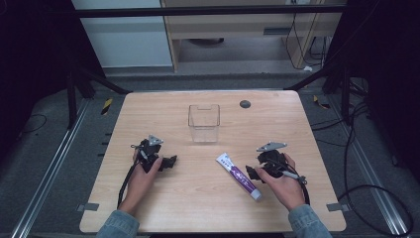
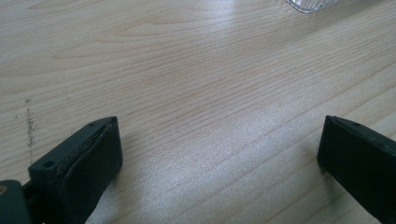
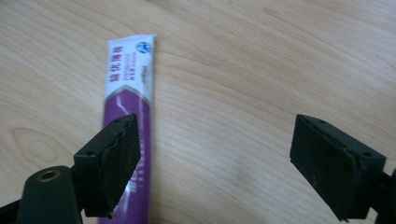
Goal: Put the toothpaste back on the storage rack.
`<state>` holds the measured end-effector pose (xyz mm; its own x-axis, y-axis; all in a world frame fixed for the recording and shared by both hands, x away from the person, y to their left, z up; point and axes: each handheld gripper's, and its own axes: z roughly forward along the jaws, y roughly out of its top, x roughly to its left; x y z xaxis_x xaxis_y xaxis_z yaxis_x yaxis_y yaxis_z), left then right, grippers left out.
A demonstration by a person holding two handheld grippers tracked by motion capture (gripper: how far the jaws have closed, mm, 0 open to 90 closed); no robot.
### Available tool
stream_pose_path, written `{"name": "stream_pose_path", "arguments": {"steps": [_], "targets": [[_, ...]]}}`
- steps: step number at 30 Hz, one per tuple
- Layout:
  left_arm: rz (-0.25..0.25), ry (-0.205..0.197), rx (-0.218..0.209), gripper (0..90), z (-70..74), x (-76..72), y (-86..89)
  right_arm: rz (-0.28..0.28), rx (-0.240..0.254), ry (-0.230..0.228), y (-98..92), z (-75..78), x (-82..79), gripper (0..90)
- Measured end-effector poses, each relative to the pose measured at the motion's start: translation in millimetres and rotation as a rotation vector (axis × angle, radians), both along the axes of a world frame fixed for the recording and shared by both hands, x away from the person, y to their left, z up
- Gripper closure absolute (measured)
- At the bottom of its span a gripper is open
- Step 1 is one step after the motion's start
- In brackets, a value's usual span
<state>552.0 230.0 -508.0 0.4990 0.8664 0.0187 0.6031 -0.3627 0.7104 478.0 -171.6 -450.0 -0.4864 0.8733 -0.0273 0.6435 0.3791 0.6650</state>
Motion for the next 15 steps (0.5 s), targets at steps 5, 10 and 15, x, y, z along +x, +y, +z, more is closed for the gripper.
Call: {"name": "stream_pose_path", "arguments": {"steps": [5, 10, 15], "targets": [[0.000, 0.000, 0.000, 0.0, 0.0, 0.0, 0.0, 0.052, -0.012, 0.026, 13.5, 8.9, -1.4, 19.0], [0.000, 0.000, 0.000, 0.0, 0.0, 0.0, 0.0, 0.088, -0.032, 0.040, 25.4, 10.9, 1.9, 26.6], [0.000, 0.000, 0.000, 0.0, 0.0, 0.0, 0.0, 0.114, -0.031, 0.076, 34.8, 10.7, 4.2, 28.6]]}}
